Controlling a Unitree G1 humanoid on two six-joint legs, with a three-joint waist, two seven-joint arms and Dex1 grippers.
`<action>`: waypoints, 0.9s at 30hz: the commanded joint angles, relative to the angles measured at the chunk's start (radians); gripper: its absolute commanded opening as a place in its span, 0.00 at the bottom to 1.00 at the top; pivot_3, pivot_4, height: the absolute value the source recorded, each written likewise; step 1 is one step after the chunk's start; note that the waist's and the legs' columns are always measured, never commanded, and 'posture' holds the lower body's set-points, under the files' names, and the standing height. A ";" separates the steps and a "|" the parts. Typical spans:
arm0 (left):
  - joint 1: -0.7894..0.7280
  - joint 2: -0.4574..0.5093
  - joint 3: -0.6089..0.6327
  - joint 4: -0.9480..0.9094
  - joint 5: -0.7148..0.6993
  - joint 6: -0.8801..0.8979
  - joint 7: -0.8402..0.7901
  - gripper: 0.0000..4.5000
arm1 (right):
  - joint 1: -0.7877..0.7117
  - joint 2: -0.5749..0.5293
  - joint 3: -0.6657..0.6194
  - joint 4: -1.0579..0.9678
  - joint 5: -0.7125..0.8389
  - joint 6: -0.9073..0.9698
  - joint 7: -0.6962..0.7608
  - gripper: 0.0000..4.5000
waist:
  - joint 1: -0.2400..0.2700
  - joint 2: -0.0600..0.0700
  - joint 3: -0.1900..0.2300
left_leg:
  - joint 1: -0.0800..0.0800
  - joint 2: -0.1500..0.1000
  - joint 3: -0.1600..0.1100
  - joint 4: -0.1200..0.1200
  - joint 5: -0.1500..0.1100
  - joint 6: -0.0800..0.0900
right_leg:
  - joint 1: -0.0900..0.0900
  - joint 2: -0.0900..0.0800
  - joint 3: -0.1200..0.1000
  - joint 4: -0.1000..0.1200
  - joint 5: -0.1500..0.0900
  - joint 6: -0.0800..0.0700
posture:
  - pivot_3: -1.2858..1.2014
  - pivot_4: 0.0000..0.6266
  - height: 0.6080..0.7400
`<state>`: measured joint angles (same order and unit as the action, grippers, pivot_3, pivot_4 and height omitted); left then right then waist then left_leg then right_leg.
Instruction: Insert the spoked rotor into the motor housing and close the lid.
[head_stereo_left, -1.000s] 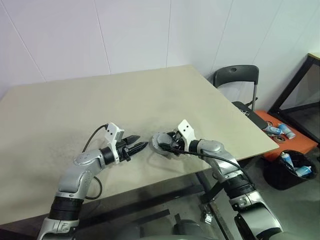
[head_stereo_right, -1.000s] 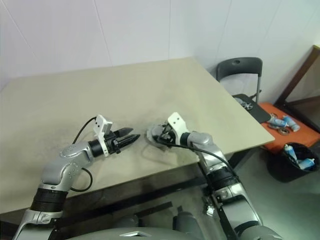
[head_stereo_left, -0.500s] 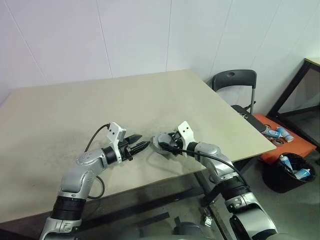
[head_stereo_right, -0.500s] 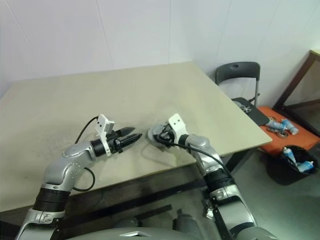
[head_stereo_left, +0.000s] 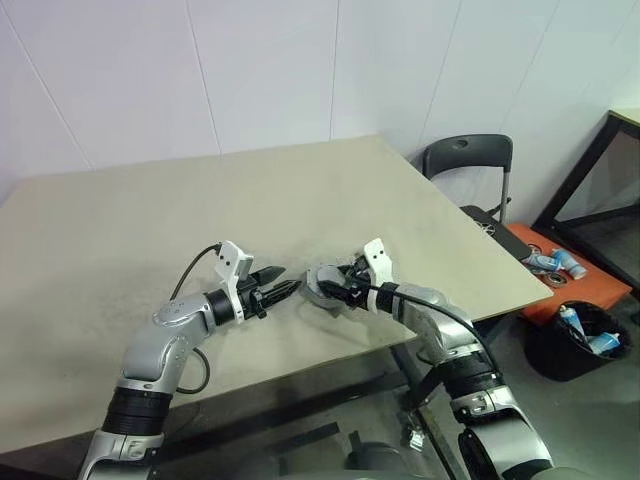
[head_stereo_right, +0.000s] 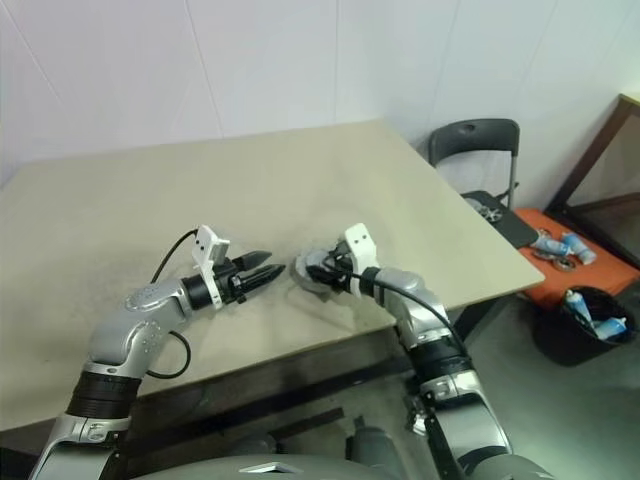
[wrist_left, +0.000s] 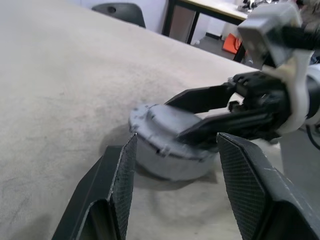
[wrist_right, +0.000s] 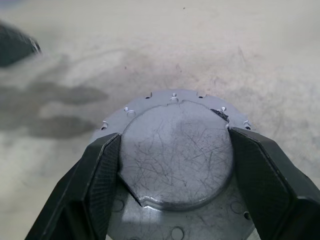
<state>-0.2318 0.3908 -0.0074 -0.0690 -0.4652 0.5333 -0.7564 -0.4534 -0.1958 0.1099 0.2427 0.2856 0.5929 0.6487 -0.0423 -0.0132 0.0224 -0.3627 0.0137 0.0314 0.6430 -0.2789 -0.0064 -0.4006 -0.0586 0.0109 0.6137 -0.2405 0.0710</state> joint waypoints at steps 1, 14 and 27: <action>-0.015 0.000 0.007 -0.008 0.003 -0.022 0.000 0.60 | 0.028 0.001 0.033 -0.003 0.015 0.097 0.022 0.69 | -0.002 0.001 -0.002 | -0.007 0.000 0.000 -0.001 0.000 0.000 | -0.005 0.000 0.000 0.000 0.000 0.000 | 0.52 0.00 1.00; 0.009 -0.004 0.000 -0.016 0.009 -0.036 -0.001 0.60 | 0.079 -0.012 0.111 -0.034 -0.112 -0.009 -0.026 0.69 | -0.002 0.000 -0.003 | -0.019 -0.001 0.001 -0.001 -0.001 0.001 | -0.020 0.000 0.000 0.007 -0.001 -0.004 | 0.52 0.00 1.00; 0.009 -0.015 -0.009 -0.009 0.018 -0.052 0.000 0.60 | 0.041 -0.029 0.150 0.120 -0.233 -0.141 -0.105 0.69 | -0.001 0.004 0.000 | -0.007 0.002 -0.001 0.001 -0.003 -0.003 | -0.008 -0.005 -0.011 0.000 -0.001 -0.003 | 0.52 0.00 1.00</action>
<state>-0.2060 0.3800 -0.0197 -0.0592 -0.4468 0.4959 -0.7564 -0.4414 -0.1965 0.2359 0.2484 0.1211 0.4234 0.5749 -0.0434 -0.0091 0.0226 -0.3697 0.0155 0.0303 0.6443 -0.2820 -0.0093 -0.4083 -0.0633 -0.0015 0.6139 -0.2420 0.0684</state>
